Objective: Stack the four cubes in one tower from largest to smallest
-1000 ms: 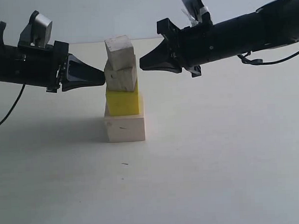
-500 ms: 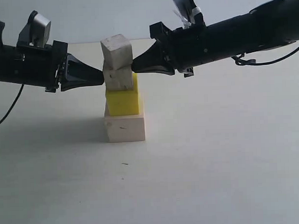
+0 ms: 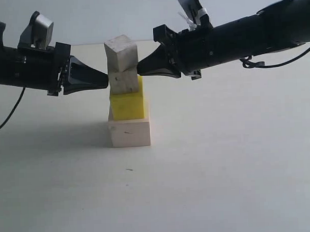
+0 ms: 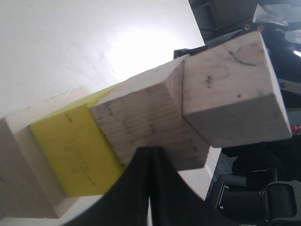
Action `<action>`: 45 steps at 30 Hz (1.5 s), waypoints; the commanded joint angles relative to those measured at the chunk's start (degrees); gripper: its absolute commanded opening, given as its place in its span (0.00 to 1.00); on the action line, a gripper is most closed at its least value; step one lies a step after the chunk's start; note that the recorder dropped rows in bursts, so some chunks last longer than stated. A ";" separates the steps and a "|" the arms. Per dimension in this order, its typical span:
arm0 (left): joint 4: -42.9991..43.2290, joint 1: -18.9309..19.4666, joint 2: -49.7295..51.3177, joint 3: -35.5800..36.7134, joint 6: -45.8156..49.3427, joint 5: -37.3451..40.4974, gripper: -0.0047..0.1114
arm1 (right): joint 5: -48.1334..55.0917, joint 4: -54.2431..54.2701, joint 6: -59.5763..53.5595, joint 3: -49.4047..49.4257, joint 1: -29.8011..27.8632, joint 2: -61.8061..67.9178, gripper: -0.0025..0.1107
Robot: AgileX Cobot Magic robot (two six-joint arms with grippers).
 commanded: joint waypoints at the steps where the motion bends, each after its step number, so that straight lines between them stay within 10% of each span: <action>1: -0.27 0.45 0.07 -0.39 0.01 0.64 0.04 | 0.04 0.58 -0.66 0.26 0.31 -0.15 0.02; 45: 2.62 0.49 0.17 -4.41 -2.94 -6.09 0.04 | -0.64 -10.16 9.91 0.26 0.43 -4.00 0.02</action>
